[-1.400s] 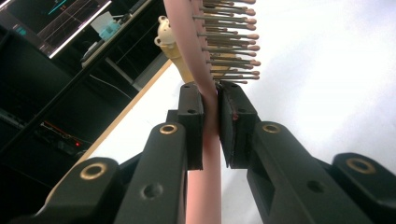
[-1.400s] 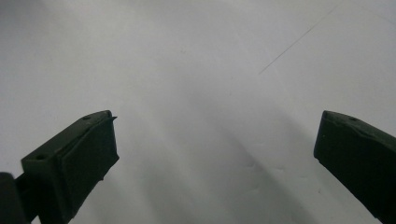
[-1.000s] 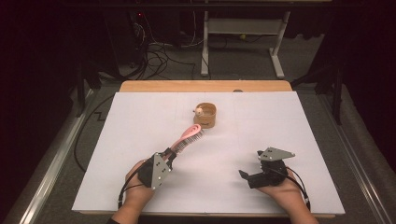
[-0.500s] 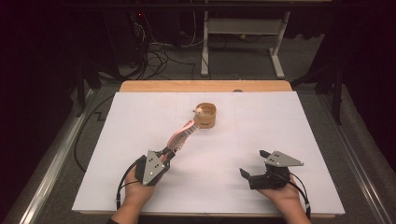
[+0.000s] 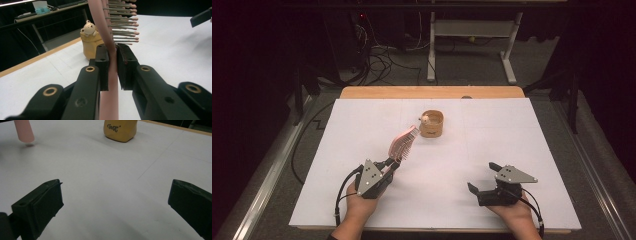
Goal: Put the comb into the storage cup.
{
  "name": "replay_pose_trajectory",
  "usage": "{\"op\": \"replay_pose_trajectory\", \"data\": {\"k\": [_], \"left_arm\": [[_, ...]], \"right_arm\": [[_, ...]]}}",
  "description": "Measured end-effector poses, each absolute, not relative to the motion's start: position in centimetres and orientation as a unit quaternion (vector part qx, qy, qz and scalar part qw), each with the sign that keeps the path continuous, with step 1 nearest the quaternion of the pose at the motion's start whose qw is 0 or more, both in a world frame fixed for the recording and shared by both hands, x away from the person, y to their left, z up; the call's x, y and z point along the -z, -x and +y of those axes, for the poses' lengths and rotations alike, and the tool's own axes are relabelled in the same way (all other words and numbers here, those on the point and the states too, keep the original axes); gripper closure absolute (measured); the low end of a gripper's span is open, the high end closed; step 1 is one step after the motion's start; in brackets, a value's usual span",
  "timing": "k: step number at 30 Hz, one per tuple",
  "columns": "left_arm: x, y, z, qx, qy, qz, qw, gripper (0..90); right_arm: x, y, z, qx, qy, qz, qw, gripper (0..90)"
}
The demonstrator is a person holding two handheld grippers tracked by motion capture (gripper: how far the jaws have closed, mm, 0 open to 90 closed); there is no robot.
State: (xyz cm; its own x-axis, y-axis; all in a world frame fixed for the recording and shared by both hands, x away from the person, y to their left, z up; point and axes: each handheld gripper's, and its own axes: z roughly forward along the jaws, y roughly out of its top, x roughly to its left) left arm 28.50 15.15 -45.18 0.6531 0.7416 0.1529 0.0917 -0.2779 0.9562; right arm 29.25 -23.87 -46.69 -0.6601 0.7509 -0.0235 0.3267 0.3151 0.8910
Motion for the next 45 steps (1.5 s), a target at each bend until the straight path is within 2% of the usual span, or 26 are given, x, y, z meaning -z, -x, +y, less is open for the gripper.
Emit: {"op": "replay_pose_trajectory", "data": {"k": [22,45], "left_arm": [[45.2,-28.0,13.9,-0.289,-0.732,0.277,0.551,79.3],[45.3,-27.7,12.5,-0.285,-0.738,0.269,0.550,79.3]], "right_arm": [[46.0,-28.9,-22.8,-0.512,-0.343,0.757,0.216,0.1],[42.5,-29.1,-17.5,-0.555,-0.306,0.746,0.205,0.1]]}}
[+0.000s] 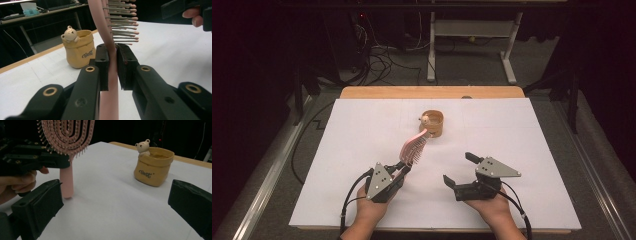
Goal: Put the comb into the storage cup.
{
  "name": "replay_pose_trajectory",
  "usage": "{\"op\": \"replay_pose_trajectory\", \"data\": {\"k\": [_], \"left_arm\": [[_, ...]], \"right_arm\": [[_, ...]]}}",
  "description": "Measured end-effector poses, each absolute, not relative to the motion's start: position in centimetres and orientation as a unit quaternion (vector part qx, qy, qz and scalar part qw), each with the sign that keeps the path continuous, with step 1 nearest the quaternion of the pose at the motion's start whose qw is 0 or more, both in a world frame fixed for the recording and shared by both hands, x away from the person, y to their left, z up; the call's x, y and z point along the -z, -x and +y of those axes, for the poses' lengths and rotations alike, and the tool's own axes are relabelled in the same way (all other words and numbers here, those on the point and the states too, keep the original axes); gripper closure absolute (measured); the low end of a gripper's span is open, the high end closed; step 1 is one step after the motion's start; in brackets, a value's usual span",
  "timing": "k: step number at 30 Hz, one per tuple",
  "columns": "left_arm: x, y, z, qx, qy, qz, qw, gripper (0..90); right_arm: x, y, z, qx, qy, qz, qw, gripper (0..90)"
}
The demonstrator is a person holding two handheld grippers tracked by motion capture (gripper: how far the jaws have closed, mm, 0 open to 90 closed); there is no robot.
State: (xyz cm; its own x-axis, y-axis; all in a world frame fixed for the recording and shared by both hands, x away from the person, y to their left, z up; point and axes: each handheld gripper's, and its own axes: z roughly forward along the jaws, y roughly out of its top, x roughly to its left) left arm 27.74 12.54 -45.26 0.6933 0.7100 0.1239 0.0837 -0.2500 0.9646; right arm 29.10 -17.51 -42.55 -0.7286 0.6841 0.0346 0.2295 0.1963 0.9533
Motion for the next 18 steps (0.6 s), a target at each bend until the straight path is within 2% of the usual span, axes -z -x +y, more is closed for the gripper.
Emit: {"op": "replay_pose_trajectory", "data": {"k": [18], "left_arm": [[45.3,-27.4,11.6,-0.285,-0.740,0.261,0.551,79.3]], "right_arm": [[40.6,-29.6,-13.2,-0.576,-0.275,0.746,0.188,0.2]]}}
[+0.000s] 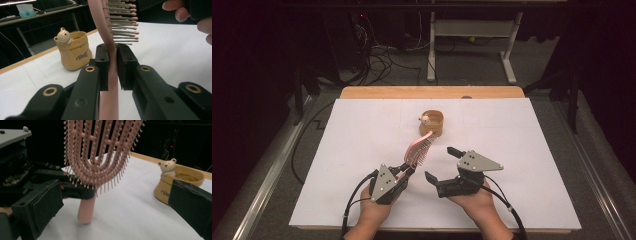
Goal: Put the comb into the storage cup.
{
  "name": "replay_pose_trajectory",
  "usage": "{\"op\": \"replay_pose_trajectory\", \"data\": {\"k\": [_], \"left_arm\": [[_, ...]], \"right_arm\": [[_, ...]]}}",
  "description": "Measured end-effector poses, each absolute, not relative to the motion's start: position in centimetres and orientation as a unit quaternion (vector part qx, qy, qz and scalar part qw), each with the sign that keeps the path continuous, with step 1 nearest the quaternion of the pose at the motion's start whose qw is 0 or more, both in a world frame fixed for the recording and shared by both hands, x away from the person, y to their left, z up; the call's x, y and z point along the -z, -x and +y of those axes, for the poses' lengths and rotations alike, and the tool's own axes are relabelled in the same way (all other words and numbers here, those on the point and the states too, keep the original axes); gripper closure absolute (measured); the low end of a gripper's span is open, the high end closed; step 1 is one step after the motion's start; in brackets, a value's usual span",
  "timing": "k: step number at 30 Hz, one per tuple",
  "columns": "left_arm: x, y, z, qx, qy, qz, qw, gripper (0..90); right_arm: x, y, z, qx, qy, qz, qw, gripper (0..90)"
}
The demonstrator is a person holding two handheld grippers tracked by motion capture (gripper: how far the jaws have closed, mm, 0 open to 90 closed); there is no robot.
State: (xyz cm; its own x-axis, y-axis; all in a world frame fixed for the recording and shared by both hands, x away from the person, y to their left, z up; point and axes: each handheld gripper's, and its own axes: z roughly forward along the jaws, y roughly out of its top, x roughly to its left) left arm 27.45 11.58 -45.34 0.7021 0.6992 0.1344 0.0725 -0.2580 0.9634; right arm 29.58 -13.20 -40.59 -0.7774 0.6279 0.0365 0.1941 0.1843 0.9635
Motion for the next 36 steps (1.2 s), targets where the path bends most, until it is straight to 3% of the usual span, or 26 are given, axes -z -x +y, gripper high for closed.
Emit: {"op": "replay_pose_trajectory", "data": {"k": [29,36], "left_arm": [[45.6,-26.7,10.2,-0.290,-0.748,0.244,0.545,79.3],[45.6,-26.6,10.2,-0.292,-0.747,0.244,0.546,79.2]], "right_arm": [[38.6,-31.3,-9.9,-0.597,-0.285,0.731,0.169,0.4],[38.6,-31.4,-9.7,-0.599,-0.292,0.728,0.163,6.3]]}}
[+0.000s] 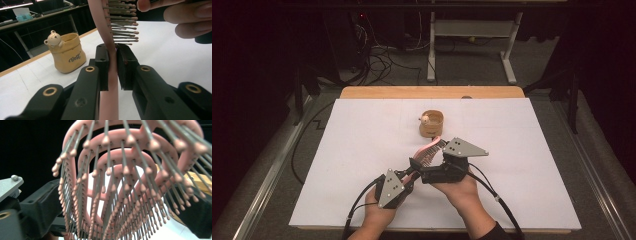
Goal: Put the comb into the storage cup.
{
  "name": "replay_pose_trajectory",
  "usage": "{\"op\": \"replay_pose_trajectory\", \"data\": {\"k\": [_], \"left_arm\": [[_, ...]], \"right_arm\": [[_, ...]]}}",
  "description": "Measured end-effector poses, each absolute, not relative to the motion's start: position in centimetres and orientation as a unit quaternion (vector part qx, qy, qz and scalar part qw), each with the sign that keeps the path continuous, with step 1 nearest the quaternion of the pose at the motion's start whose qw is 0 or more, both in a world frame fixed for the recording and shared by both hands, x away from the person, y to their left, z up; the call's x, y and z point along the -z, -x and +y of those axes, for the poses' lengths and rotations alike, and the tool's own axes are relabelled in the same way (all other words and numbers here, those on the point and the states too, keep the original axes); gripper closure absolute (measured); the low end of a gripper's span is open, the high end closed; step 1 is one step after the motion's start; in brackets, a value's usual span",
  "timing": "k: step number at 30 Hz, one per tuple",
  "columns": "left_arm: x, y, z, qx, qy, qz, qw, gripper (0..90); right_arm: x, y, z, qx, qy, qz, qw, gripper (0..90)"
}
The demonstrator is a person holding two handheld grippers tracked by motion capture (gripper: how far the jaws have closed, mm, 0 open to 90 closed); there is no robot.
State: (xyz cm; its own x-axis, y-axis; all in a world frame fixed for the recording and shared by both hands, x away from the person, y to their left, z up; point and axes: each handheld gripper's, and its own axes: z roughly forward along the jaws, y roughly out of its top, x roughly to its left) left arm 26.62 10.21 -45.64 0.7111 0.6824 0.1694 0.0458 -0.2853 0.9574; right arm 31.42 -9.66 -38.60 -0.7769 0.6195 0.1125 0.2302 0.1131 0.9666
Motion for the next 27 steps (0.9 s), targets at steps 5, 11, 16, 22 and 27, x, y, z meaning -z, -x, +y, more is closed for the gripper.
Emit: {"op": "replay_pose_trajectory", "data": {"k": [5,11,16,22,27], "left_arm": [[45.67,-26.63,10.17,-0.293,-0.748,0.245,0.544,79.3],[45.67,-26.63,10.18,-0.293,-0.747,0.246,0.544,79.2],[45.70,-26.63,10.17,-0.294,-0.747,0.244,0.544,79.1],[45.75,-26.69,10.17,-0.293,-0.751,0.241,0.541,78.9],[45.80,-26.76,10.16,-0.287,-0.750,0.242,0.545,78.3]], "right_arm": [[38.59,-31.47,-9.72,-0.601,-0.297,0.726,0.154,15.5],[38.57,-31.46,-9.77,-0.604,-0.305,0.722,0.143,17.2],[38.54,-31.45,-9.83,-0.604,-0.313,0.720,0.135,18.3],[38.48,-31.48,-9.97,-0.602,-0.320,0.720,0.127,19.3],[38.45,-31.36,-9.92,-0.602,-0.318,0.721,0.129,19.8]]}}
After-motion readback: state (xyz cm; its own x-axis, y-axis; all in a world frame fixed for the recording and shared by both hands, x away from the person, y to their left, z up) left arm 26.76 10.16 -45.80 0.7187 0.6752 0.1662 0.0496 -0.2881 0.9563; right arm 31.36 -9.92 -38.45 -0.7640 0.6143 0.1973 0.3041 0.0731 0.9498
